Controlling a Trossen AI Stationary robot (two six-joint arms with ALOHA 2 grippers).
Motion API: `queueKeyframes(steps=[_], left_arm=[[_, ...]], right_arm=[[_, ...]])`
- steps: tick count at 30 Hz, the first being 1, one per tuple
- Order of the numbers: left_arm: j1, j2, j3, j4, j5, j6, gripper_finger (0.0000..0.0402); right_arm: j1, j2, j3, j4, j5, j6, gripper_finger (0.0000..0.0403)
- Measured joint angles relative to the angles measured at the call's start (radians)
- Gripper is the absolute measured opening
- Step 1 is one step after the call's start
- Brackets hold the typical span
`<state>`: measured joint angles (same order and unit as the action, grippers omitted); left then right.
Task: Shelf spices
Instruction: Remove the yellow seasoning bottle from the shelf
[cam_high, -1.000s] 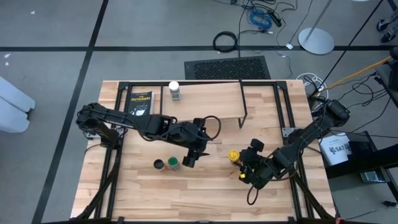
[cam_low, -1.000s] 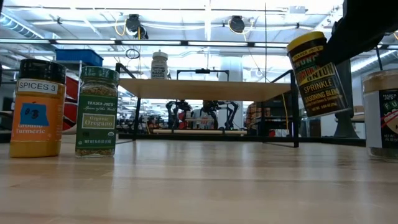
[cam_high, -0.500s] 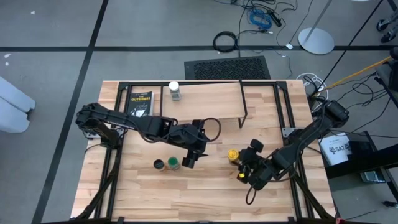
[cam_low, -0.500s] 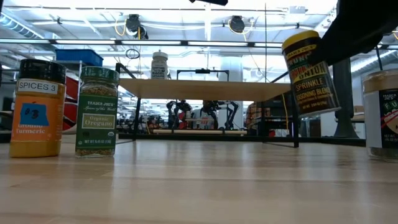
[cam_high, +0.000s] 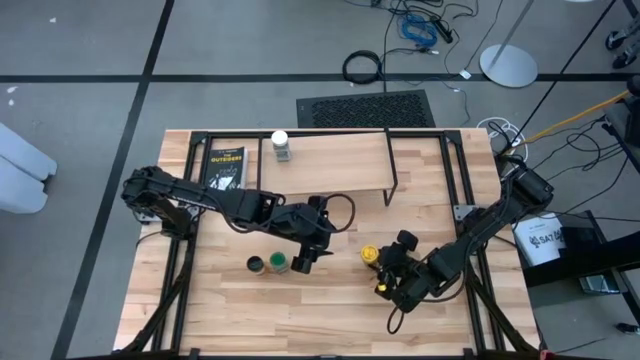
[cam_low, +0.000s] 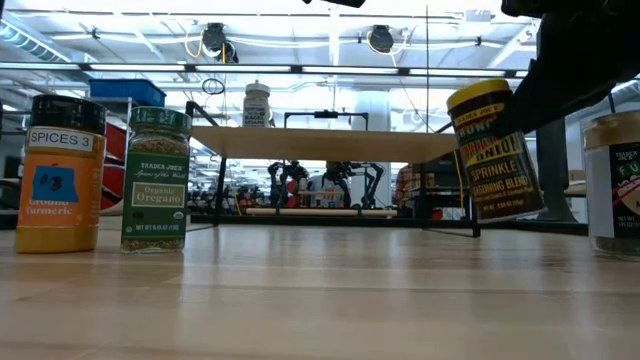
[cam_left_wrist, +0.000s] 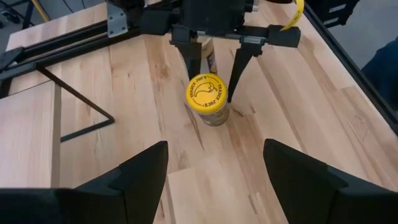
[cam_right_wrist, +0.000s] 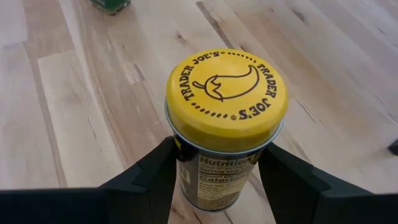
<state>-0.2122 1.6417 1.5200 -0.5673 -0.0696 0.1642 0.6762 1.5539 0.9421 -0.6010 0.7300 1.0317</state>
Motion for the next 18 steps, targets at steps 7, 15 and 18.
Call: queueKeyframes(steps=[7,15,18], left_arm=[[0.000,0.000,0.000,0.001,0.000,0.001,0.0272],[0.000,0.000,0.000,0.006,0.000,0.004,0.0272],[0.000,0.000,0.000,0.008,0.000,0.006,0.0272]], right_arm=[[0.000,0.018,0.000,-0.024,-0.024,-0.003,0.0195],[0.000,0.038,0.000,-0.031,-0.028,-0.006,0.0195],[0.000,0.038,0.000,-0.031,-0.028,-0.010,0.0196]])
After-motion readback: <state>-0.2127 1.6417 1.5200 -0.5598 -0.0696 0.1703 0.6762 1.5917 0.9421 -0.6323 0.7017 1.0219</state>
